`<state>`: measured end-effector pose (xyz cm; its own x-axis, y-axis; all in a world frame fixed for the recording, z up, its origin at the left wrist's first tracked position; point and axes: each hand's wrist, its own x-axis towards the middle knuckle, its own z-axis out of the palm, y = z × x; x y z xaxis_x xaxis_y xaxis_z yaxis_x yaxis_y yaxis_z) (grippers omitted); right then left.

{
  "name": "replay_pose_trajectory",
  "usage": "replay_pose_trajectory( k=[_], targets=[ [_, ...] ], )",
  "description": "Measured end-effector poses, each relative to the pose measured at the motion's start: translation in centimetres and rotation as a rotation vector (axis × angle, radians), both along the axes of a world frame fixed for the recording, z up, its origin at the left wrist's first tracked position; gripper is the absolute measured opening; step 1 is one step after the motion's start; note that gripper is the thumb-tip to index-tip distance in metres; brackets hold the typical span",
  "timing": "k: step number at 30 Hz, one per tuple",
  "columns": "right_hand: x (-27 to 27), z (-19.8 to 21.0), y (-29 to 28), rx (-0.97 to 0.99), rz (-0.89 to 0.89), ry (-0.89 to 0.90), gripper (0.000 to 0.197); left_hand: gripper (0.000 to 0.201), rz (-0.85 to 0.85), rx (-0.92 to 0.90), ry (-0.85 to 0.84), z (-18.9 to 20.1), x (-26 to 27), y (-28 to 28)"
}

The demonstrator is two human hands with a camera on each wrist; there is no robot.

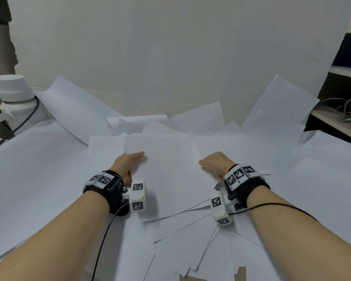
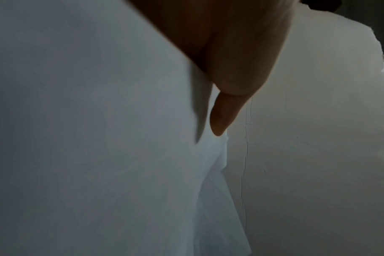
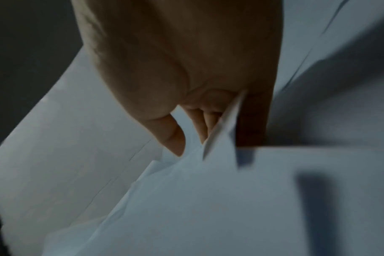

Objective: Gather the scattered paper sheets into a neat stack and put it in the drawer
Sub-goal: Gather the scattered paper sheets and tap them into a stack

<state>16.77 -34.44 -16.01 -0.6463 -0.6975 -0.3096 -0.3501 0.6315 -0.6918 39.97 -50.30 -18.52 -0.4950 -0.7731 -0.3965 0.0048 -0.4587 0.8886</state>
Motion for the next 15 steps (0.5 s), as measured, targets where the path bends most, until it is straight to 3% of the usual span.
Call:
replay_pose_trajectory(
  k=[3,4,7,10,13,15],
  targets=[
    [1.4,0.7,0.4,0.036,0.057,0.048,0.01,0.066,-0.119,-0.05,-0.138,-1.0,-0.7,-0.4],
    [1.5,0.9,0.6,0.051,0.063,0.071,0.01,0.064,-0.146,-0.101,-0.179,-1.4,-1.1,-1.0],
    [1.6,1.6,1.7,0.08,0.07,0.108,0.025,0.028,-0.175,-0.267,-0.26,0.7,-0.5,0.5],
    [0.8,1.9,2.3,0.036,0.014,0.066,0.025,0.024,-0.186,-0.34,-0.201,2.3,0.5,1.7],
    [0.2,2.1,2.6,-0.002,-0.016,0.02,0.044,0.022,-0.2,-0.359,-0.107,2.9,1.7,1.9],
    [-0.2,2.3,2.5,-0.097,-0.019,-0.037,0.098,0.026,-0.225,-0.363,-0.034,3.9,2.6,1.9]
  ],
)
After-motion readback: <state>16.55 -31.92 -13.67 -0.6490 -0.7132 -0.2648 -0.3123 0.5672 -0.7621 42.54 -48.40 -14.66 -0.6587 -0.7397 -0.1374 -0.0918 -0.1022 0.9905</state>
